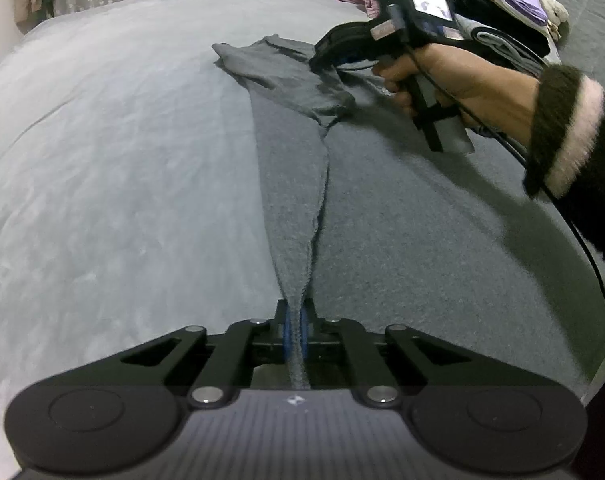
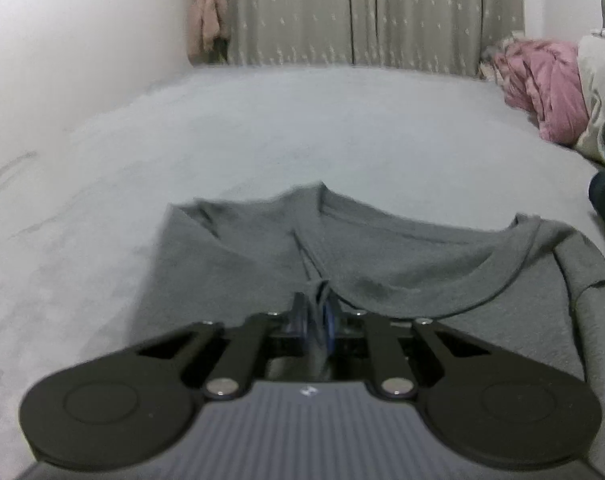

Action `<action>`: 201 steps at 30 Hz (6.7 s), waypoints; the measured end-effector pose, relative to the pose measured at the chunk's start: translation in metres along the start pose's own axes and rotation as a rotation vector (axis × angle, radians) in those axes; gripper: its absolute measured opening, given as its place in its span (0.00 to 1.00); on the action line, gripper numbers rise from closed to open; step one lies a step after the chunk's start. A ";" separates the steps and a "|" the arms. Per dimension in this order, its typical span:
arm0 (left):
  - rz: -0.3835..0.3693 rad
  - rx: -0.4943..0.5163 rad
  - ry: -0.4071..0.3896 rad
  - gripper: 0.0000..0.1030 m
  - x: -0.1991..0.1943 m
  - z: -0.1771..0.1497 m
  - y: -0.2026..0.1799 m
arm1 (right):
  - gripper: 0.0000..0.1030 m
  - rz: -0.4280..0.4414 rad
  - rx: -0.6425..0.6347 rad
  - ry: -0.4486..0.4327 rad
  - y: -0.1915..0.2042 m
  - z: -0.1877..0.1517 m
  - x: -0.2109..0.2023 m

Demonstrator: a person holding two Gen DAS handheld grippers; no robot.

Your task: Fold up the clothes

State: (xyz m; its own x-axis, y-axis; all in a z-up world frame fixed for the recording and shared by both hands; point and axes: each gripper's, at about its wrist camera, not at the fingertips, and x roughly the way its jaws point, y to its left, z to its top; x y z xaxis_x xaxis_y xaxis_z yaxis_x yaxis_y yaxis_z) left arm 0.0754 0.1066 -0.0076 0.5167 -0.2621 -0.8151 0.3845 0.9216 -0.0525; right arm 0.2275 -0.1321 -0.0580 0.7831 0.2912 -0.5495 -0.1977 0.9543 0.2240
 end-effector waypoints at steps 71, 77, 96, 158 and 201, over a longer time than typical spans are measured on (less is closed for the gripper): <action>0.300 -0.294 -0.114 0.56 -0.029 0.014 0.044 | 0.79 -0.216 -0.017 0.083 0.028 -0.026 -0.067; 0.292 -0.258 -0.166 0.56 -0.022 0.026 0.014 | 0.79 -0.287 0.077 0.058 -0.031 -0.040 -0.107; 0.214 -0.164 -0.155 0.57 0.039 0.060 -0.045 | 0.55 -0.224 0.269 -0.022 -0.143 -0.065 -0.147; -0.184 -0.326 0.164 0.28 -0.069 -0.090 0.001 | 0.59 -0.198 0.116 0.470 -0.177 -0.160 -0.324; -0.016 -0.403 0.022 0.49 -0.085 -0.016 0.095 | 0.57 -0.017 0.286 0.629 -0.168 -0.148 -0.317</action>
State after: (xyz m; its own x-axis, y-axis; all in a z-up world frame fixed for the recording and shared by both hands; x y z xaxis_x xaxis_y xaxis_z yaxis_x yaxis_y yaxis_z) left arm 0.0554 0.2211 0.0473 0.4947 -0.2747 -0.8245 0.0588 0.9571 -0.2836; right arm -0.0742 -0.3750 -0.0406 0.2766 0.3418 -0.8981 0.0426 0.9293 0.3668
